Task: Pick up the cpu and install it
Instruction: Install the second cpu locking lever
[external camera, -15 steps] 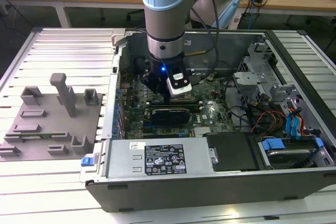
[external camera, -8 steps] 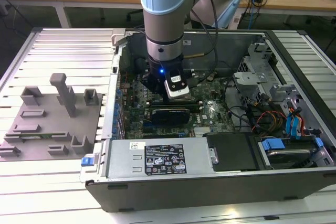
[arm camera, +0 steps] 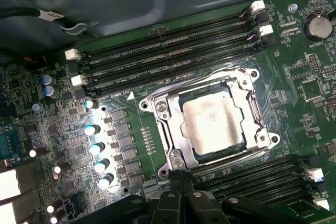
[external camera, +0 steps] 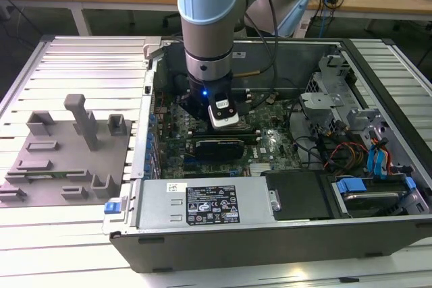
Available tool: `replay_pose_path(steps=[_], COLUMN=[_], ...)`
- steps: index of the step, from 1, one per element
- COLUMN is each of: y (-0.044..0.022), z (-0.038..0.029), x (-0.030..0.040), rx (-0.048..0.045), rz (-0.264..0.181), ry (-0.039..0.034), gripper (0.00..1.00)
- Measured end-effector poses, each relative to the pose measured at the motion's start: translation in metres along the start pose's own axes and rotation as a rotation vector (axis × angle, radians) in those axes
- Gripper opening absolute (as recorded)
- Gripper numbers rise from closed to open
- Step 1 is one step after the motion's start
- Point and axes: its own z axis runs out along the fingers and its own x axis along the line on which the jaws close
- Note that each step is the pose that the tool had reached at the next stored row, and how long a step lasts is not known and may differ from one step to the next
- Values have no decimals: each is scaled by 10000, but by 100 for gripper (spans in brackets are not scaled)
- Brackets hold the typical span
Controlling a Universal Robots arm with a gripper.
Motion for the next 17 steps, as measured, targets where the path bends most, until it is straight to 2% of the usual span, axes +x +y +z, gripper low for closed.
replay_pose_path(steps=[2, 5, 9, 11, 13, 17], y=[-13, -20, -22, -20, -14, -1], z=[-1, 3, 3, 6, 9, 18], x=[46, 70, 77, 79, 81, 85], rx=[-17, -27, -23, 34, 47, 29], rz=[41, 65, 79, 76, 75, 75], ry=[-9, -18, -22, -39, -42, -44], gripper=[11, 11, 11, 11, 11, 11])
